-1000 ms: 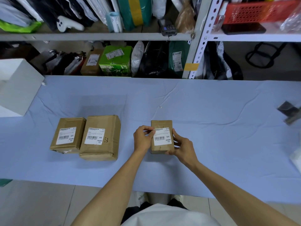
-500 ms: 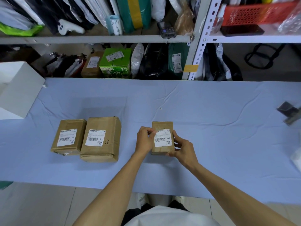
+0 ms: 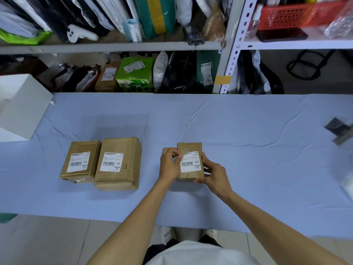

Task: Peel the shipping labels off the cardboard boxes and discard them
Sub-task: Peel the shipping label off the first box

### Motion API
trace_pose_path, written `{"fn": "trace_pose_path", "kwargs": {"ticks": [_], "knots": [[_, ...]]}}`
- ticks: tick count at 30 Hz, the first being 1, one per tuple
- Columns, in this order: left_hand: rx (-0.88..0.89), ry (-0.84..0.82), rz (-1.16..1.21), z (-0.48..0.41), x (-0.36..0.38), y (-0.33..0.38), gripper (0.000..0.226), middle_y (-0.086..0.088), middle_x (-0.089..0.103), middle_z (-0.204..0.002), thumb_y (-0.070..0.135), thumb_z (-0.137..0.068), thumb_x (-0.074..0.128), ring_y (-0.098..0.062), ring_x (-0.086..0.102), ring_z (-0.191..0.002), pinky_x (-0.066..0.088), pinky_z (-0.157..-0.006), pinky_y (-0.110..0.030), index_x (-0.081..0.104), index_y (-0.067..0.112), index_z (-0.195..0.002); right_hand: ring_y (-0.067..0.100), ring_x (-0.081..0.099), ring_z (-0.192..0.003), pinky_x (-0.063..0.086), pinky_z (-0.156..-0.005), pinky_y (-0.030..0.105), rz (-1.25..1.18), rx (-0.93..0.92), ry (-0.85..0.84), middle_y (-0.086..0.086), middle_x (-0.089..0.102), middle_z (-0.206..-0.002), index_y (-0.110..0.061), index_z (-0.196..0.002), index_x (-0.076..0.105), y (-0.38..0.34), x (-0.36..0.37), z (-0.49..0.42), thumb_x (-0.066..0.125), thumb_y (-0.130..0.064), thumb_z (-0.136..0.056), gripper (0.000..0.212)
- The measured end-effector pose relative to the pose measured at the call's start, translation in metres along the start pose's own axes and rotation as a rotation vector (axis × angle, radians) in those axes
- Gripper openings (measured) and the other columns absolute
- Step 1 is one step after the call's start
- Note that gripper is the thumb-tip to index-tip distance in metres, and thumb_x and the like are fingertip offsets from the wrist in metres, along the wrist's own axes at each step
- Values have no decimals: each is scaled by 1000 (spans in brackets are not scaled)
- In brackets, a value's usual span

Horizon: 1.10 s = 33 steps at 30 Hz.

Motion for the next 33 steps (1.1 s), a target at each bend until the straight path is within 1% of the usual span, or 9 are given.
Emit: {"fn": "trace_pose_path", "kwargs": {"ticks": [4,7,11,15,20,22,26,30,33], "knots": [[-34,-10,61,4,-2,-2,11,-4,55,-113,4,-84,69,-13,57,-102,44,-69,0,59,9,-87,13,66,-98,55,-72,15,10,-1,-6,-21,65,-104,-21,-144,39,0,0,0,74,9,-66,91],[-43,-4,103,6,-3,-1,19,-7,59,-114,1,-81,71,-16,57,-104,48,-65,-2,57,10,-91,12,65,-98,55,-72,15,8,-5,-8,-17,65,-106,-21,-145,39,-1,0,0,74,8,-67,90],[-55,20,147,8,-5,-1,31,1,63,-109,1,-78,74,-14,61,-102,50,-67,-7,57,12,-101,13,66,-99,56,-73,16,11,-3,-12,-15,66,-106,-23,-144,39,-2,0,0,75,7,-67,91],[-53,34,127,7,-4,-3,23,-3,63,-111,3,-79,73,-17,61,-104,50,-72,-12,60,15,-94,15,66,-100,56,-74,17,2,5,-17,-14,66,-105,-22,-144,39,-1,0,-2,75,9,-65,92],[-64,72,98,6,-3,-3,10,-6,64,-109,7,-83,71,-15,61,-100,47,-69,-9,63,12,-88,13,66,-99,55,-71,15,0,14,-21,-16,66,-106,-23,-145,38,2,0,-1,74,10,-65,94],[-63,82,98,5,-3,-2,8,-6,64,-108,7,-84,70,-17,63,-99,47,-71,-9,63,11,-86,12,65,-98,54,-71,13,3,9,-20,-16,66,-105,-23,-145,38,1,0,-2,74,10,-64,94],[-87,72,78,2,-3,-2,7,-7,64,-110,6,-84,69,-18,62,-97,47,-68,-8,63,9,-84,10,65,-98,54,-72,13,13,7,-24,-17,65,-106,-22,-145,38,1,0,-3,74,10,-65,94],[-101,40,98,2,-2,-2,8,-5,63,-116,5,-83,70,-25,63,-104,48,-79,-16,63,8,-82,10,65,-99,55,-73,14,15,2,-21,-19,65,-106,-22,-146,37,1,0,-3,74,8,-66,93],[-85,57,76,4,-3,1,8,0,55,-130,4,-83,69,-22,58,-110,47,-84,-17,64,8,-79,12,65,-100,55,-74,15,12,-5,-21,-20,65,-106,-22,-145,37,0,1,-3,74,8,-67,92]]}}
Point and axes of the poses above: each hand's wrist, its own z-axis away from the middle knuckle, its own x-axis out of the palm, y = z × x, the point moved 6 cm from there along -z, towards the middle knuckle
